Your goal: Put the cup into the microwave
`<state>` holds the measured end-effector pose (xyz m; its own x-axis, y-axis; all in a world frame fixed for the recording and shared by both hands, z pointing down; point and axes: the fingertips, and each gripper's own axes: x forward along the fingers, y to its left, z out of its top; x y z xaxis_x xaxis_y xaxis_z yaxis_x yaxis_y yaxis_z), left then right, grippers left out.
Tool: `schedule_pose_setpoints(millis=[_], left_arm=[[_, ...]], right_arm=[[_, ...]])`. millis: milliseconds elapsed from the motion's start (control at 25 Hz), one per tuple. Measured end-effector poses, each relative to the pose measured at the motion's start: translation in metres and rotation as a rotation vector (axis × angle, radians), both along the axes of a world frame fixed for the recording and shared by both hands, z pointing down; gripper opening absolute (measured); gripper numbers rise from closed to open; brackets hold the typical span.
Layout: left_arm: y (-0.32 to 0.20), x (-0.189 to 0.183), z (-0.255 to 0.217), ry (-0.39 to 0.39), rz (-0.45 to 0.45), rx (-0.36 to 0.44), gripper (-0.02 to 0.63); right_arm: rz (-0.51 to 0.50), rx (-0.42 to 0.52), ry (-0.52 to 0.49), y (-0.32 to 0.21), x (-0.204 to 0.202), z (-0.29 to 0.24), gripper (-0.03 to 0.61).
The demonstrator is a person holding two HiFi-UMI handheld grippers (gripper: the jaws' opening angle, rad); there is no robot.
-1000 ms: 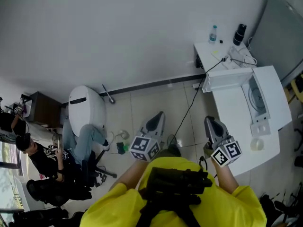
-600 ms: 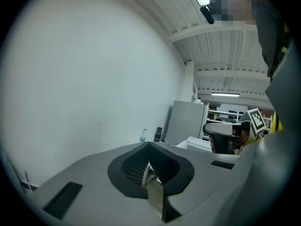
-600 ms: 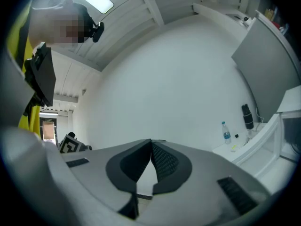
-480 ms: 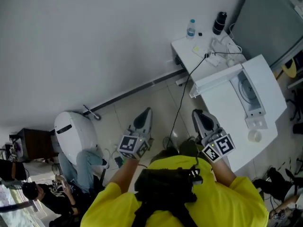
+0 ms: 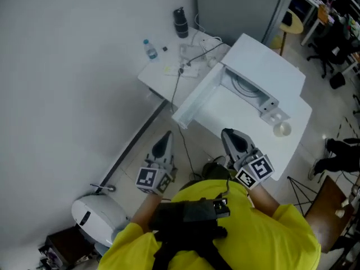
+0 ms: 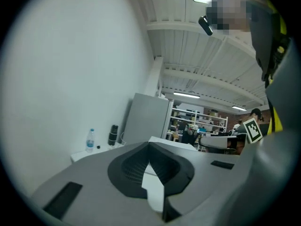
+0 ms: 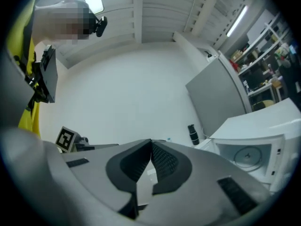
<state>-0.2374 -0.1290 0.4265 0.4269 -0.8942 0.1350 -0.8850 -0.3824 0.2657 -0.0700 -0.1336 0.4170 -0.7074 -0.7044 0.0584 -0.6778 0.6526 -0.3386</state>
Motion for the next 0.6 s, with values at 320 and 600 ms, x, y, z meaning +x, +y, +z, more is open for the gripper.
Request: schedule_pose_setpoints(millis=[320,600], left_arm=[[-0.063,0.149,-0.015,-0.036,0.321,0.045,-0.008],[-0.100,0.242,0.013,-0.032,0.477,0.039,-0.008]], right_arm=[[0.343,-0.014,-0.021,-0.028,0.156,0.016,0.006],[0.589,-0.001,0.009,-0.027,0.262,0.035,0.006]])
